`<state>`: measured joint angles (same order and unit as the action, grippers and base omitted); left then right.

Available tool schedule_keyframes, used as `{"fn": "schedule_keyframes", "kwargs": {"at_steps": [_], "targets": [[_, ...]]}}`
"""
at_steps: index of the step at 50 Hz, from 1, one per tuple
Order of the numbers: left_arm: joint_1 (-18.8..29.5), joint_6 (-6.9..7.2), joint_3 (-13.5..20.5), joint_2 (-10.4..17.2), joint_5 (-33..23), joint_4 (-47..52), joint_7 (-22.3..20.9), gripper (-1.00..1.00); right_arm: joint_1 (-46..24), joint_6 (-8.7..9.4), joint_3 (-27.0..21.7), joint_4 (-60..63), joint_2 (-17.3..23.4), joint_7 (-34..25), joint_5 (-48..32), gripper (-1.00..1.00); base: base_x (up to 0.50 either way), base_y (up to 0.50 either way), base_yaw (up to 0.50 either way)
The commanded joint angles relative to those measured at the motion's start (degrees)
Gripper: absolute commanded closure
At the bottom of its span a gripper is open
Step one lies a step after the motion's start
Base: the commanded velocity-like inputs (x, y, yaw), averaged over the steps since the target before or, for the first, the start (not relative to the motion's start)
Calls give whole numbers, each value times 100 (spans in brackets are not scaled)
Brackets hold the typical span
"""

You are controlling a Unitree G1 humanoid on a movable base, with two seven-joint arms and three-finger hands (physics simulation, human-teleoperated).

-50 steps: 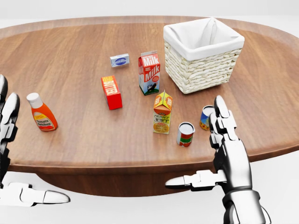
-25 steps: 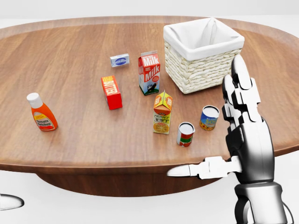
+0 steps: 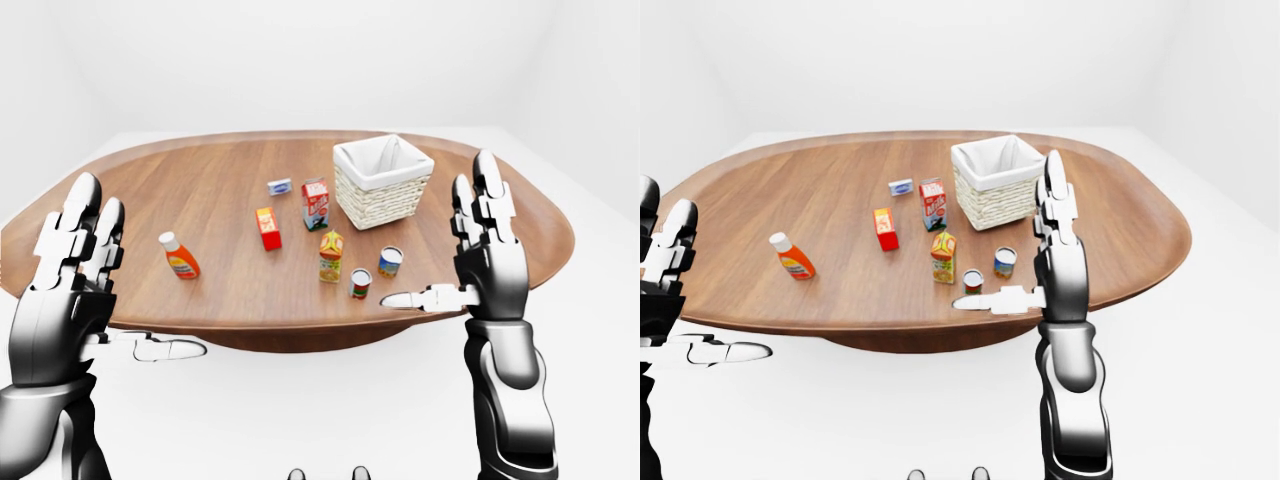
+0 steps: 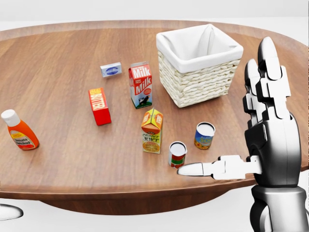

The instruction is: Pick up the orange juice, and put it in the basket.

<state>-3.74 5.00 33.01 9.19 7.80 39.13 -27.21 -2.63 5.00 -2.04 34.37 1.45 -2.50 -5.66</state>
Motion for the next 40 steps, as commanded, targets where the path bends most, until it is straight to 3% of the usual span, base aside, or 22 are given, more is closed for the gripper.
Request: {"fn": "schedule_keyframes", "kwargs": {"at_steps": [1, 21, 40], "targets": [[-12, 0, -9, -12, -46, 16, -23, -100, -15, 0, -21, 45, 4, 42, -17, -100, 38, -34, 0], [-10, 0, -11, -24, -76, 2, -57, -100, 63, 0, 109, -82, 39, -66, -372, -100, 40, -32, 0], [-5, 0, -23, -26, -85, -11, -67, -100, 127, 0, 189, -87, 1, -208, -638, -100, 50, -2, 0]]}}
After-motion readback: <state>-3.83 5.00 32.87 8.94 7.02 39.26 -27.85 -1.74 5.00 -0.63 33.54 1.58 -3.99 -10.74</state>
